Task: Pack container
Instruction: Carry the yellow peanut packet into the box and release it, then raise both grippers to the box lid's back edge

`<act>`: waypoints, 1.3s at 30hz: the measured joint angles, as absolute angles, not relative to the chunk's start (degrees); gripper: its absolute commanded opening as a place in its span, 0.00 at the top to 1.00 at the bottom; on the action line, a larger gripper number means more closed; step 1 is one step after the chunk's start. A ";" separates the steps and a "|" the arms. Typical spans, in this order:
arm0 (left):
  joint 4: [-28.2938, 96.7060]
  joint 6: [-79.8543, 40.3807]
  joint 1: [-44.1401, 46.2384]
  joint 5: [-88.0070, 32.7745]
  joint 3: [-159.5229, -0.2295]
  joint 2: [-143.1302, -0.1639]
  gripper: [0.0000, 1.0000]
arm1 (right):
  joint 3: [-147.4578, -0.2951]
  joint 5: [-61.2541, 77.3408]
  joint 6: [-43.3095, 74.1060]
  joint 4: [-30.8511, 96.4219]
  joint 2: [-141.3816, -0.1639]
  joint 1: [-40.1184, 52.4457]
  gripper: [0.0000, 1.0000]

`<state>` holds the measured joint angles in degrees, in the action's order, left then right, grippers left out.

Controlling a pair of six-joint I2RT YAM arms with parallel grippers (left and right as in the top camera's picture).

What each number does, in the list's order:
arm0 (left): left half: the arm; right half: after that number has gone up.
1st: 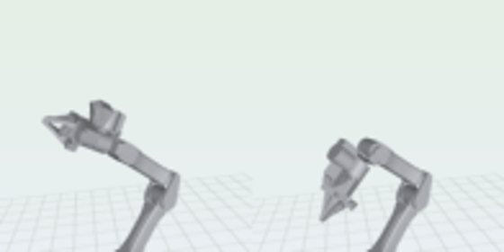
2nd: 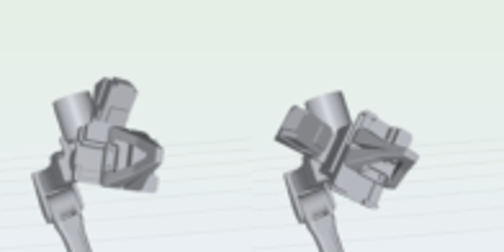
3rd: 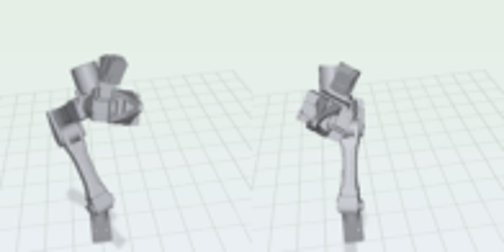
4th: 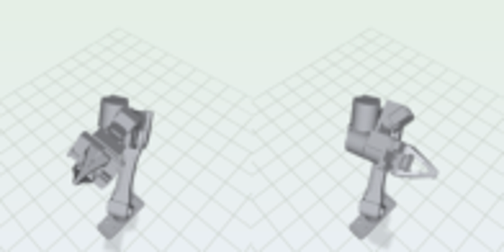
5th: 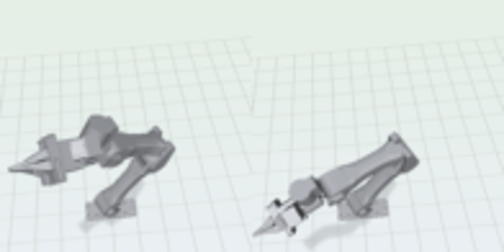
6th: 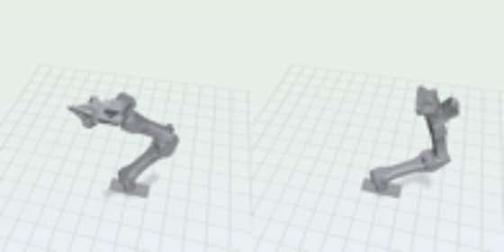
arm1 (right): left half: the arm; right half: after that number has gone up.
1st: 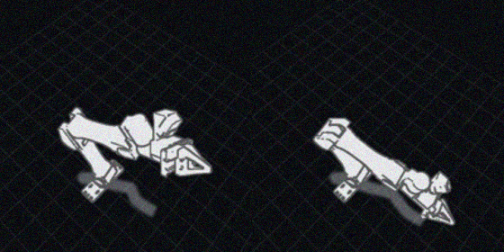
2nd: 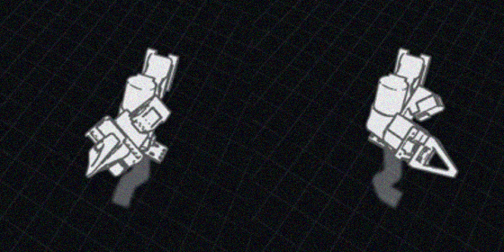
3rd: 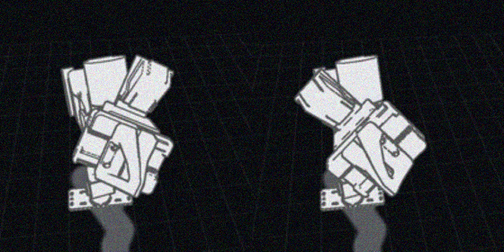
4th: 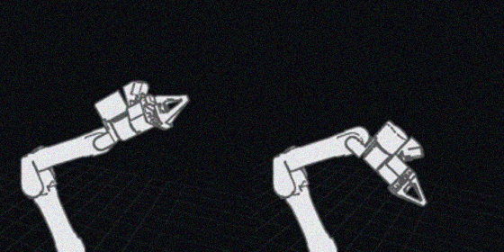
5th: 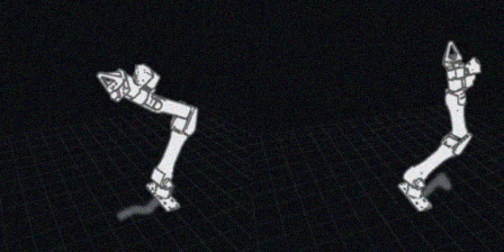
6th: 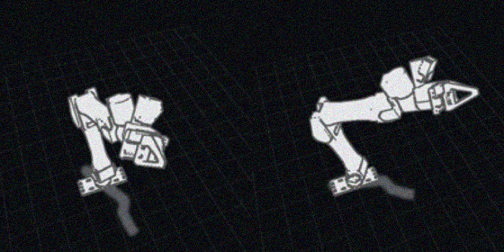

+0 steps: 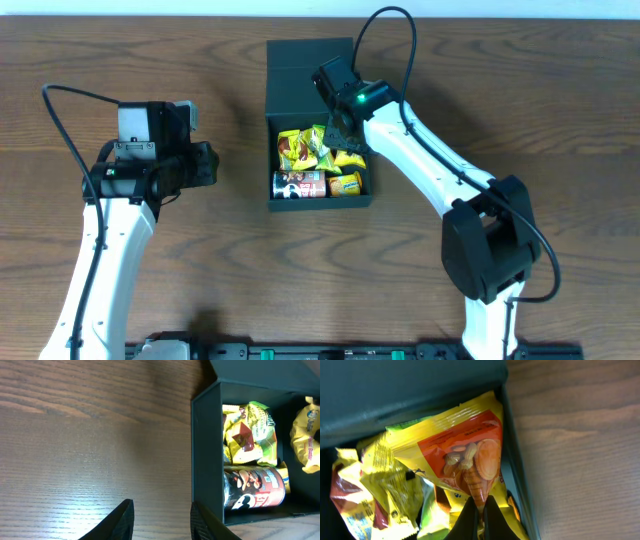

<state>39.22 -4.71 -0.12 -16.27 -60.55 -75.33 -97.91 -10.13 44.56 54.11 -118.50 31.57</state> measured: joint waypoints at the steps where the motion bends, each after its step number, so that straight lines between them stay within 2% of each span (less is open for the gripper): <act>1: 39.22 -4.71 -0.12 -16.27 -60.55 -75.33 0.62 | -97.91 -10.35 44.58 53.84 -118.50 31.57 0.99; 8: 39.22 -4.71 -0.12 -16.27 -60.55 -75.33 0.62 | -97.91 -11.09 44.58 53.17 -120.22 31.59 0.98; 12: 39.24 -4.71 -0.12 -16.27 -60.55 -75.33 0.62 | -97.89 -11.62 44.86 52.47 -122.80 31.59 0.58; 19: 39.38 -4.71 -0.12 -16.27 -60.55 -75.33 0.62 | -99.72 -11.27 42.92 54.54 -123.07 32.01 0.58; 26: 39.44 -4.71 -0.12 -16.27 -60.55 -75.33 0.61 | -112.86 -11.11 35.11 58.04 -117.05 31.99 0.55; 27: 39.07 -4.71 -0.12 -16.27 -60.55 -75.33 0.59 | -114.45 -11.62 32.51 57.14 -114.89 31.99 0.58; 29: 37.26 -4.71 -0.12 -16.27 -60.55 -75.33 0.56 | -116.88 -13.78 26.83 54.59 -109.43 31.79 0.92; 30: 35.79 -4.80 -0.12 -16.32 -60.55 -75.33 0.55 | -117.80 -14.92 24.82 53.58 -106.65 31.38 0.98; 31: 33.98 -4.97 -0.12 -16.34 -60.55 -75.35 0.56 | -118.67 -15.66 22.92 53.08 -104.33 30.55 0.98; 32: 31.88 -5.43 -0.12 -16.53 -60.55 -75.48 0.64 | -119.28 -15.51 21.82 53.04 -102.80 29.21 0.98; 34: 26.22 -7.25 -0.12 -17.93 -60.55 -76.40 0.94 | -119.46 -12.95 20.05 53.04 -101.34 24.18 0.98; 39: 12.80 -15.40 -0.19 -23.27 -60.69 -84.55 0.94 | -115.02 0.67 19.70 52.69 -110.39 12.08 0.98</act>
<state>12.80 -15.40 -0.19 -23.27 -60.69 -84.55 -115.02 0.67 19.70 52.69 -110.39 12.08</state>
